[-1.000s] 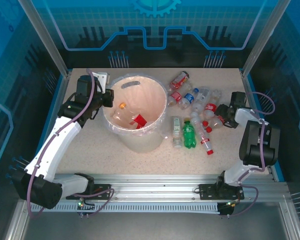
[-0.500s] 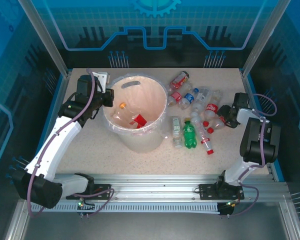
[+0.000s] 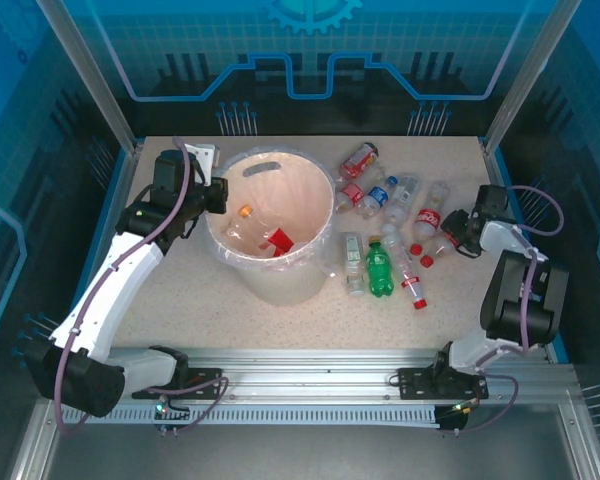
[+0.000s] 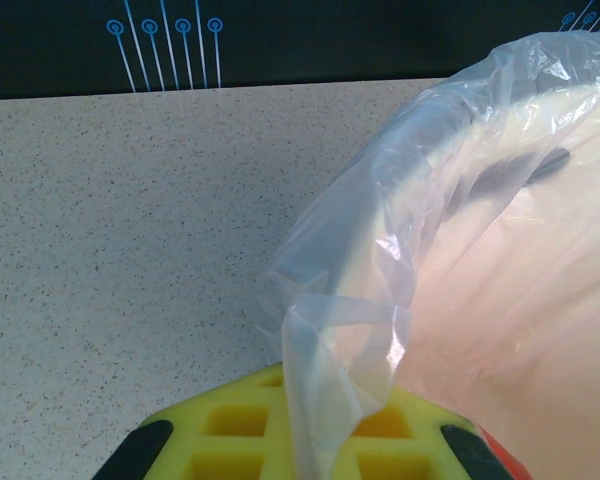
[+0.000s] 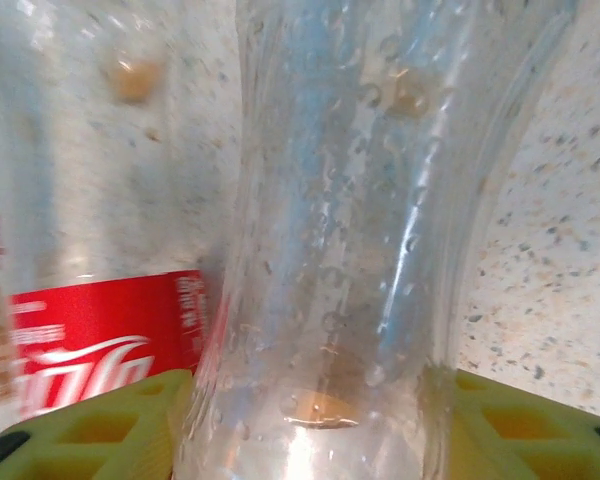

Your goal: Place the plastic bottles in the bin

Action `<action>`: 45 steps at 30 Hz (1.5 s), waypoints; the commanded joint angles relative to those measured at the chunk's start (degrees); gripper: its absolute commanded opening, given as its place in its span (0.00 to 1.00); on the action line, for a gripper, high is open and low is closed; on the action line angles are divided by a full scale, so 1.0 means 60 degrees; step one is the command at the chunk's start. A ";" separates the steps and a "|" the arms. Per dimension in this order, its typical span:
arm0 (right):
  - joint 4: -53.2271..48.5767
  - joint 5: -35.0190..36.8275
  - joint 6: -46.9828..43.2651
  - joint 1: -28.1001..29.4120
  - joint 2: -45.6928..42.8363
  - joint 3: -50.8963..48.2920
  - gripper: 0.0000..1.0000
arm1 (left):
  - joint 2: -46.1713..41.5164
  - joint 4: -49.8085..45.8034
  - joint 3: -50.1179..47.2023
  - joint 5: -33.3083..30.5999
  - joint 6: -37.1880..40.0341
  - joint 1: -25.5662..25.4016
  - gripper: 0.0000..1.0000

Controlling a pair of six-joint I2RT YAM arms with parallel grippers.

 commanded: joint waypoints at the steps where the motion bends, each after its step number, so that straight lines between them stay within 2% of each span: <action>1: -0.0678 -0.0051 -0.0317 -0.0144 -0.0992 0.0141 0.55 | 0.0121 -0.0087 -0.0280 0.0019 -0.0011 -0.0010 0.00; 7: -0.1518 -0.0569 -0.0681 0.0033 -0.3042 0.0673 0.56 | 0.0133 -0.0120 -0.0262 0.0050 0.0034 -0.0010 0.00; 10: -0.1799 -0.0852 -0.0806 0.0498 -0.4038 0.1256 0.56 | 0.0163 -0.0120 -0.0263 0.0099 0.0005 -0.0010 0.00; 14: -0.1210 -0.1571 -0.0920 0.1580 -0.5154 0.1903 0.55 | 0.0163 -0.0120 -0.0262 0.0116 -0.0022 -0.0010 0.00; 18: -0.0371 -0.2100 -0.1144 0.3339 -0.5551 0.2677 0.49 | 0.0148 -0.0120 -0.0260 0.0154 -0.0036 -0.0010 0.00; 24: -0.0129 -0.1722 -0.2318 0.6808 -0.4595 0.4212 0.48 | 0.0162 -0.0091 -0.0276 0.0213 -0.0078 -0.0018 0.00; 27: -0.0101 -0.1486 -0.2969 0.8267 -0.3754 0.4970 0.48 | 0.0159 -0.0025 -0.0298 0.0387 -0.0184 -0.0026 0.00; 30: -0.0241 -0.1511 -0.3312 0.9251 -0.2749 0.5783 0.49 | 0.0133 -0.0005 -0.0300 0.0456 -0.0238 -0.0039 0.00; 36: -0.0732 -0.1554 -0.3793 1.0297 -0.0934 0.6992 0.50 | 0.0090 -0.0017 -0.0291 0.0470 -0.0192 -0.0039 0.00; 45: -0.1233 -0.1716 -0.4001 1.0430 0.0278 0.7110 0.52 | 0.0093 0.0005 -0.0306 0.0489 -0.0164 -0.0047 0.00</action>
